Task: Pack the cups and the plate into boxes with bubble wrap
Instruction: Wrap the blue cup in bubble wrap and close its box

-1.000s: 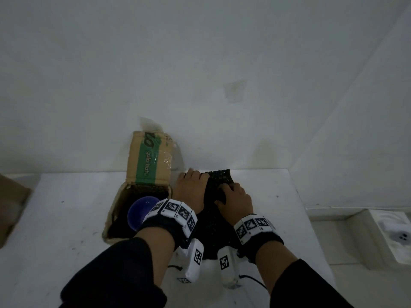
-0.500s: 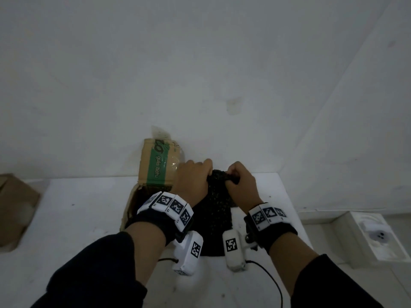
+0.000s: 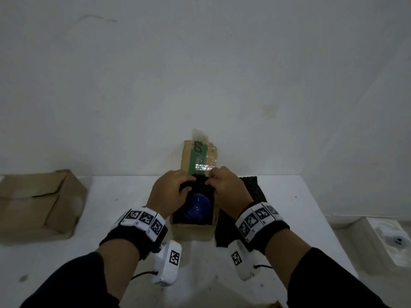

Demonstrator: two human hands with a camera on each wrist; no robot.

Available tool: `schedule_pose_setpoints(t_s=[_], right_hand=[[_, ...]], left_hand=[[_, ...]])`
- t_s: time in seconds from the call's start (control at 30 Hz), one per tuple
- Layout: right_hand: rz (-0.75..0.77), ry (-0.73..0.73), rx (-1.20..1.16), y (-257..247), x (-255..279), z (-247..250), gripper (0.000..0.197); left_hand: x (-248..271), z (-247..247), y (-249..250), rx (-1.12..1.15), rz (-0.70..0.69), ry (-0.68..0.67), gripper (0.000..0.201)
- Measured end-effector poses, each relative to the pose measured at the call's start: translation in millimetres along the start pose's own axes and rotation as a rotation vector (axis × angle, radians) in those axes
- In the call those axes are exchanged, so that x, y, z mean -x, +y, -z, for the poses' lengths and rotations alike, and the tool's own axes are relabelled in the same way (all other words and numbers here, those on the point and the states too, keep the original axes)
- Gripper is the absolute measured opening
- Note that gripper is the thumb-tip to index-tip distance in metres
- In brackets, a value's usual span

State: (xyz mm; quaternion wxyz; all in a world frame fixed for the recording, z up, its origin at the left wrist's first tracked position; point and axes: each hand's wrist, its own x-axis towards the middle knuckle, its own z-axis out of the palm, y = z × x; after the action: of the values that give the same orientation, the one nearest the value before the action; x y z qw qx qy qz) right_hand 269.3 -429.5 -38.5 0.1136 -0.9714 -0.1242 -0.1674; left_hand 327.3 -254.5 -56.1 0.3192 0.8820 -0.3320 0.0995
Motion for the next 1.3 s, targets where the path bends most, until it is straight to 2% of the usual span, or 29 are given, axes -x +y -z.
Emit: schedule_pose_setpoints(t_s=[0.07, 0.13, 0.23, 0.4, 0.53, 0.6, 0.77, 0.9, 1.07, 1.13, 1.2, 1.3], right_hand=[[-0.013, -0.100, 0.216, -10.4, -1.3, -10.2, 0.014], [-0.068, -0.204, 0.343, -19.4, -0.1, -17.1, 0.019], [-0.091, -0.278, 0.404, -30.6, 1.2, -26.3, 0.021], [-0.074, -0.468, 0.385, -44.9, 0.7, -48.1, 0.032], [-0.218, -0.443, 0.191, -49.0, -5.7, -52.6, 0.036], [-0.287, -0.411, 0.134, -47.4, -9.7, -53.4, 0.041], [-0.286, -0.423, 0.198, -48.7, -13.7, -58.9, 0.063], [-0.346, -0.513, 0.313, -51.1, -22.3, -63.3, 0.039], [-0.343, -0.597, 0.291, -49.9, -25.9, -58.5, 0.042], [-0.303, -0.526, 0.259, -50.1, -20.4, -51.8, 0.038], [-0.255, -0.375, 0.230, -55.7, -13.9, -49.6, 0.036], [-0.273, -0.352, 0.178, -62.9, -3.4, -55.6, 0.058]], left_hand=[[12.4, -1.3, -12.8, 0.030, 0.005, -0.065, 0.033], [20.3, -3.5, -20.1, 0.048, 0.016, -0.150, 0.041], [27.7, -10.6, -24.3, 0.125, 0.079, -0.227, 0.049], [39.7, -22.8, -19.8, 0.630, 0.236, -0.138, 0.041], [47.2, -31.3, -21.6, 0.740, 0.341, -0.149, 0.062], [50.6, -34.0, -23.4, 0.798, 0.368, -0.168, 0.064], [52.6, -42.3, -32.5, 0.980, 0.405, -0.145, 0.064], [52.1, -41.2, -29.8, 1.008, 0.427, -0.160, 0.053], [46.9, -37.4, -30.6, 1.033, 0.464, -0.192, 0.047], [48.2, -39.5, -33.6, 1.021, 0.452, -0.209, 0.047], [50.2, -42.3, -35.3, 1.046, 0.453, -0.208, 0.047], [50.9, -44.4, -36.2, 1.079, 0.459, -0.191, 0.055]])
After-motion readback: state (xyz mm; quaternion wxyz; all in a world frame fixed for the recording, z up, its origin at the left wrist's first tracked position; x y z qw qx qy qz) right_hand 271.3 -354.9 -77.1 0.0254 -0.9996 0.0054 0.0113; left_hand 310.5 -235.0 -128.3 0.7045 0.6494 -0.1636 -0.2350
